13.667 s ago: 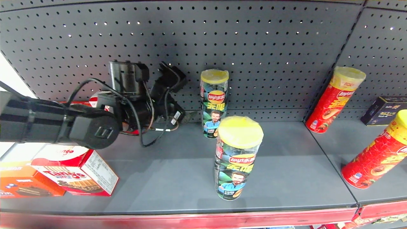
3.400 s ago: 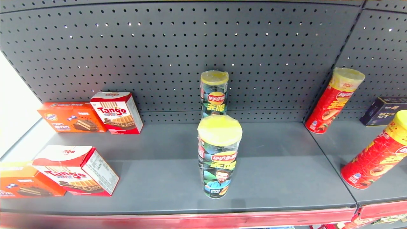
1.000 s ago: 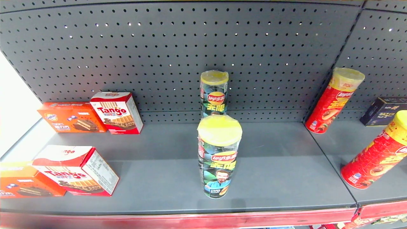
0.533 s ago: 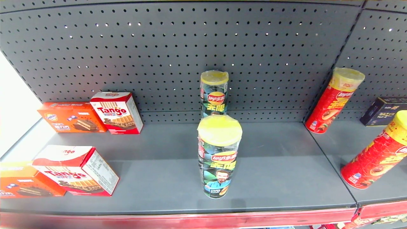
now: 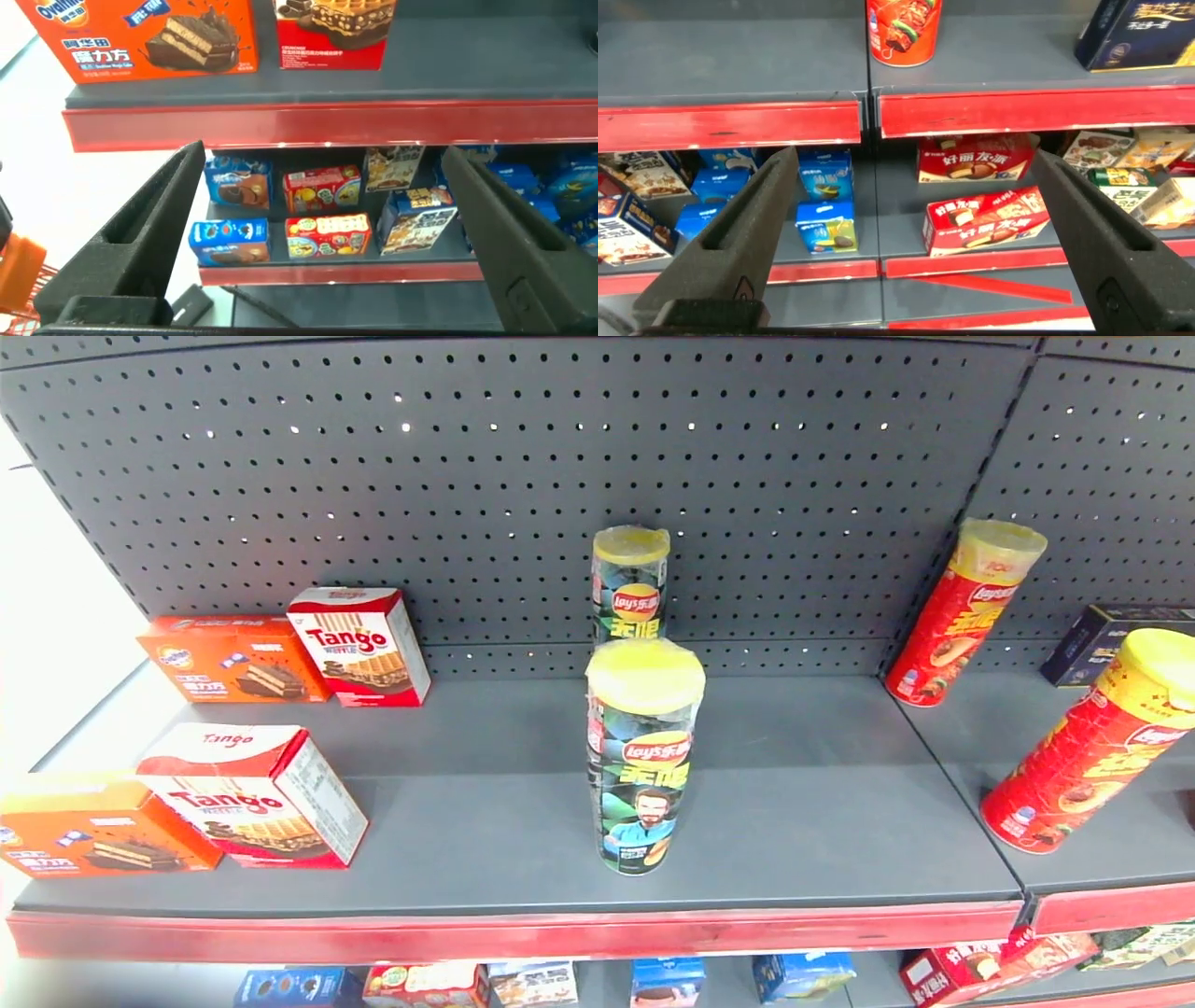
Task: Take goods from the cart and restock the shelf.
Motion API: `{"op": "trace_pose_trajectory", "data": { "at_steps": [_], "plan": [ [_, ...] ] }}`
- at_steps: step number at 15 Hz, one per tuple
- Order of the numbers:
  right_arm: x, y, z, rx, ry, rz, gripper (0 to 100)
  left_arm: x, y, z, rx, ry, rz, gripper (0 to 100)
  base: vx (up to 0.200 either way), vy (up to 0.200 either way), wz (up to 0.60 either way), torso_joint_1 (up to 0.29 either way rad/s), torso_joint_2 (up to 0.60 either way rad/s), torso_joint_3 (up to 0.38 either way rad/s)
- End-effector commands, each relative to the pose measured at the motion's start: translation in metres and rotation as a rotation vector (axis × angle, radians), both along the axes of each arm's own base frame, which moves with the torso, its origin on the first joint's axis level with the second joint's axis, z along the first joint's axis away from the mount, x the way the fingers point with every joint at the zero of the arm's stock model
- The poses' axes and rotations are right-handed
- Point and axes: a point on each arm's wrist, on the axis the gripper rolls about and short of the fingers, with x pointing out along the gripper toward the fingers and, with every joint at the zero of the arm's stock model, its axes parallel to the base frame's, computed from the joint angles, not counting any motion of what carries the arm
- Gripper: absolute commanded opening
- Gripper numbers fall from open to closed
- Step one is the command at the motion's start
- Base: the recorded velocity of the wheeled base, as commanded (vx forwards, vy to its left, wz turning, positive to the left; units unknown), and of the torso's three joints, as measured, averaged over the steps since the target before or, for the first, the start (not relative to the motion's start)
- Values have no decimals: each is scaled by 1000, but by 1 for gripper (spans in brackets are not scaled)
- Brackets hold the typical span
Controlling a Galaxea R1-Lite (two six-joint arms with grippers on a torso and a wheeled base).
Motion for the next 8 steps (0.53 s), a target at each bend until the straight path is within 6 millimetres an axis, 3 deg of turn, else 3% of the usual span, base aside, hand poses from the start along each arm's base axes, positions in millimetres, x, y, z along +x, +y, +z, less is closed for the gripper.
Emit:
{"op": "trace_pose_trajectory", "data": {
  "at_steps": [1,8],
  "plan": [
    [0,0,0,0,1,0,100,0,0,0,0,2,0,100,0,0,0,0,0,0],
    [0,0,0,1,1,0,100,0,0,0,0,2,0,100,0,0,86,-1,1,1]
  ]
}}
